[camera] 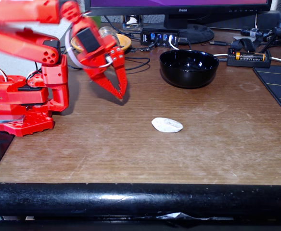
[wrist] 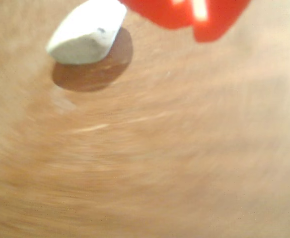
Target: Ramasse la gomme et mets-la dans le bol.
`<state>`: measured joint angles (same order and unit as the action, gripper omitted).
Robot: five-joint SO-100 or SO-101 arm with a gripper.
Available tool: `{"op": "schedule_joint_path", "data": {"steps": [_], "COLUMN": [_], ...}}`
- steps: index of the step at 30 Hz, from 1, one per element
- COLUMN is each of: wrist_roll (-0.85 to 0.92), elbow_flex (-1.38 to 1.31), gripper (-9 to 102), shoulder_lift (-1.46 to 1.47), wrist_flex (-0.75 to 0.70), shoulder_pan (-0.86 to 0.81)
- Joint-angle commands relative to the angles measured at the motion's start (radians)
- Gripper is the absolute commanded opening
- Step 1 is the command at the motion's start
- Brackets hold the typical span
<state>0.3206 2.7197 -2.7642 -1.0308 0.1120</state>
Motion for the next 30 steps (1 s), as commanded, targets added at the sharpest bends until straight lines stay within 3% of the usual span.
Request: {"op": "schedule_joint_path", "data": {"steps": [1, 7, 11, 19, 23, 30], "wrist_roll": [0.155, 0.313, 0.557, 0.784, 0.874, 0.881], "elbow_flex": [-0.247, -0.529, -0.532, -0.509, -0.446, -0.399], "gripper": [-6, -6, -6, -6, -5, -2], "shoulder_lift": [0.169, 0.460, 0.419, 0.374, 0.305, 0.232], "wrist_flex": [0.060, 0.037, 0.081, 0.061, 0.069, 0.074], "shoulder_pan": [-0.018, -0.026, -0.038, -0.035, -0.038, -0.040]}}
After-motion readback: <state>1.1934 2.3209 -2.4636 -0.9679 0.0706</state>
